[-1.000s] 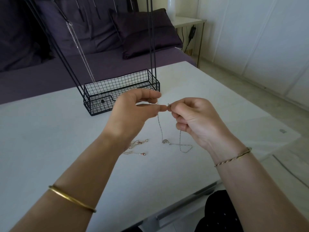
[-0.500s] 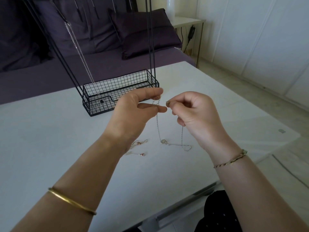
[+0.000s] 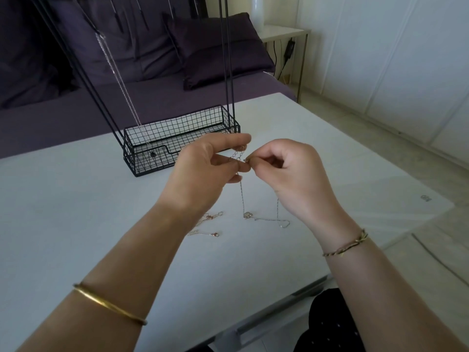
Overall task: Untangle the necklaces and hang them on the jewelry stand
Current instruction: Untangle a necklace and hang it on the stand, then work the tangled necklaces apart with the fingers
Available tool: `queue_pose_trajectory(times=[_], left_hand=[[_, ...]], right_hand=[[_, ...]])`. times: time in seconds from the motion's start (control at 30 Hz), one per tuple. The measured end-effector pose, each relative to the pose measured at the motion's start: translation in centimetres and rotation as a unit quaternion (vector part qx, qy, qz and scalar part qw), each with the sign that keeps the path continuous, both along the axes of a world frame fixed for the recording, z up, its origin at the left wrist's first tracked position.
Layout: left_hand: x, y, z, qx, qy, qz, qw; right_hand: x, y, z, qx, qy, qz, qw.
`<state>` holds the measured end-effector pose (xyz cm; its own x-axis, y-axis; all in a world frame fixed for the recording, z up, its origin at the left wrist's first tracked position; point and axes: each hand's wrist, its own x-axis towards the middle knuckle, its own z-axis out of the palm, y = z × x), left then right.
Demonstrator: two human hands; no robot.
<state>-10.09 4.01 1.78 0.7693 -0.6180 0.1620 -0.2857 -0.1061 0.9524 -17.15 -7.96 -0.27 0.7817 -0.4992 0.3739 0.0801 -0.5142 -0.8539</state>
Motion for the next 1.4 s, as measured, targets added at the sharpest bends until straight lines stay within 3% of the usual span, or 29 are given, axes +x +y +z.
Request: queue_pose_trajectory(times=[0.3, 0.67, 0.87, 1.17, 1.4], left_hand=[[-0.3, -0.3, 0.0, 0.040, -0.113, 0.004, 0.993], [-0.3, -0.5, 0.0, 0.056, -0.164, 0.013, 0.985], [0.0, -0.3, 0.3, 0.070, -0.188, 0.036, 0.979], [0.6, -0.2, 4.9, 0.086, -0.183, 0.105, 0.974], [1.8, 0.7, 10.6, 0.164, -0.215, 0.075, 0.960]], right_hand=[[0.1, 0.0, 0.0, -0.018, 0.021, 0.007, 1.000], [0.5, -0.2, -0.1, -0.038, 0.031, -0.021, 0.999], [0.6, -0.6, 0.7, -0.113, 0.044, -0.011, 0.993], [1.2, -2.0, 6.3, -0.200, 0.008, -0.045, 0.979], [2.3, -1.1, 11.9, -0.208, 0.011, -0.029, 0.978]])
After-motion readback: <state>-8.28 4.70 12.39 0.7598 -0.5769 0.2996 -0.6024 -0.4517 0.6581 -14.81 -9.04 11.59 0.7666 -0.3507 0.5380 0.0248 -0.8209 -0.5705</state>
